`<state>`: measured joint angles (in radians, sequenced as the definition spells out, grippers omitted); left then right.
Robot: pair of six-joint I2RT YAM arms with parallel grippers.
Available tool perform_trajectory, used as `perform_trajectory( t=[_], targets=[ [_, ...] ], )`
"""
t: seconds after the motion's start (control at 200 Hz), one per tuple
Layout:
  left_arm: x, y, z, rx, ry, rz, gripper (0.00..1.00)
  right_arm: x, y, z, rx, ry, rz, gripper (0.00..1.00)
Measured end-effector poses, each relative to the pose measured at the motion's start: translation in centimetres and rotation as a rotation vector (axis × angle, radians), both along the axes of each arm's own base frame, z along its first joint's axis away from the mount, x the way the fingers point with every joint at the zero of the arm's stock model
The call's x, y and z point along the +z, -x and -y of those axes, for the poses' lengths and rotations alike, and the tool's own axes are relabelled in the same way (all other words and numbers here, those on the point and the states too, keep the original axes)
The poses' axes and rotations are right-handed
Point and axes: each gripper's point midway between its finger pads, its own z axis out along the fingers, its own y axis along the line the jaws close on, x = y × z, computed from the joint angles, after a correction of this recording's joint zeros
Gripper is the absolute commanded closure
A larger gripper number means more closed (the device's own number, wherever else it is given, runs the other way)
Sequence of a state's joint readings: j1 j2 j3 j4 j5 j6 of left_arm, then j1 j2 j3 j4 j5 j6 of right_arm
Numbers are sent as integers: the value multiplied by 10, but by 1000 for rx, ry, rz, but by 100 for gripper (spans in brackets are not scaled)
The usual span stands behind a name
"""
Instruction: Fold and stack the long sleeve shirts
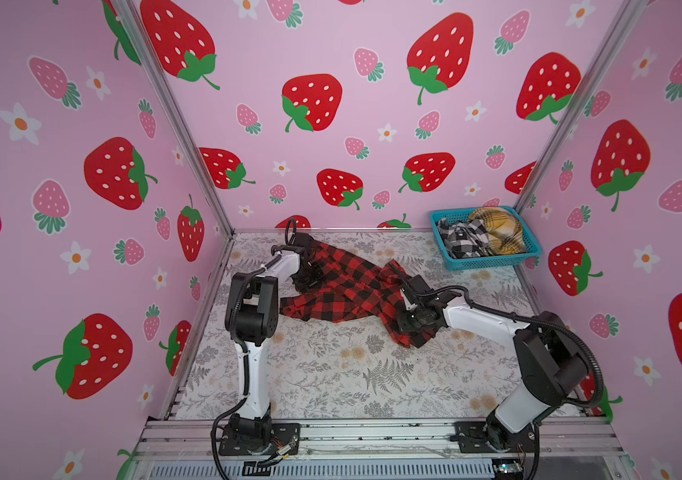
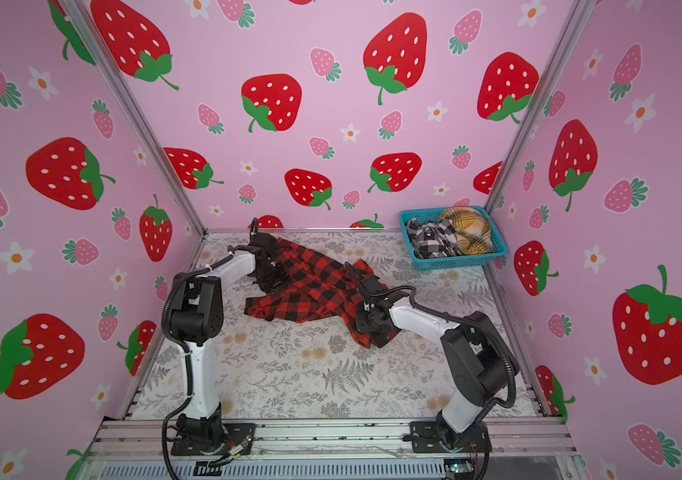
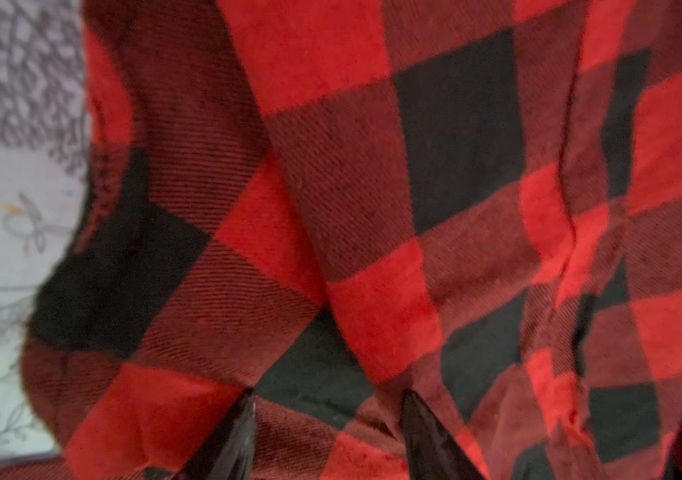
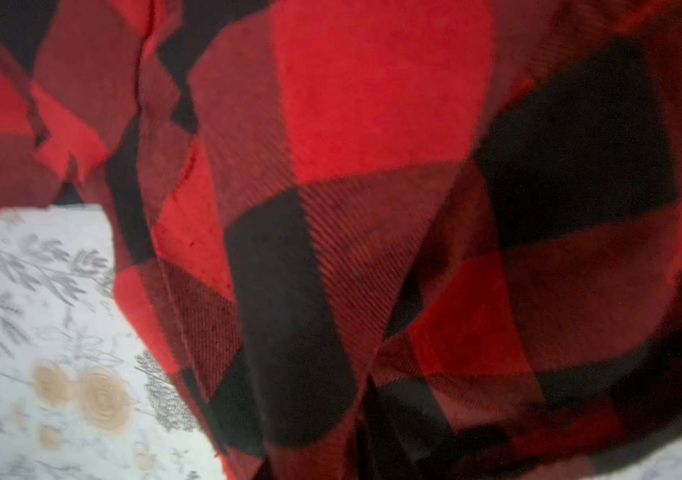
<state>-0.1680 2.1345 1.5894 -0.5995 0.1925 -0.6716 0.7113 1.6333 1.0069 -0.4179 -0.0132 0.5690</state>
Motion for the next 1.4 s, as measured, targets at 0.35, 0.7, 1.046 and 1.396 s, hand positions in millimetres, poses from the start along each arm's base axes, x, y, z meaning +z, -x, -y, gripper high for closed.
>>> perform_trajectory(
  t=[0.35, 0.7, 1.046, 1.396],
  targets=[
    [-3, 116, 0, 26, 37, -34, 38, 14, 23, 13, 54, -114, -22, 48],
    [84, 21, -10, 0, -74, 183, 21, -11, 27, 18, 65, -56, -72, 100],
    [41, -72, 1, -99, -170, 167, 47, -13, 30, 40, 22, 31, -57, 100],
    [16, -61, -3, -114, -197, 74, 29, -10, 27, 44, 13, 52, -53, 100]
  ],
)
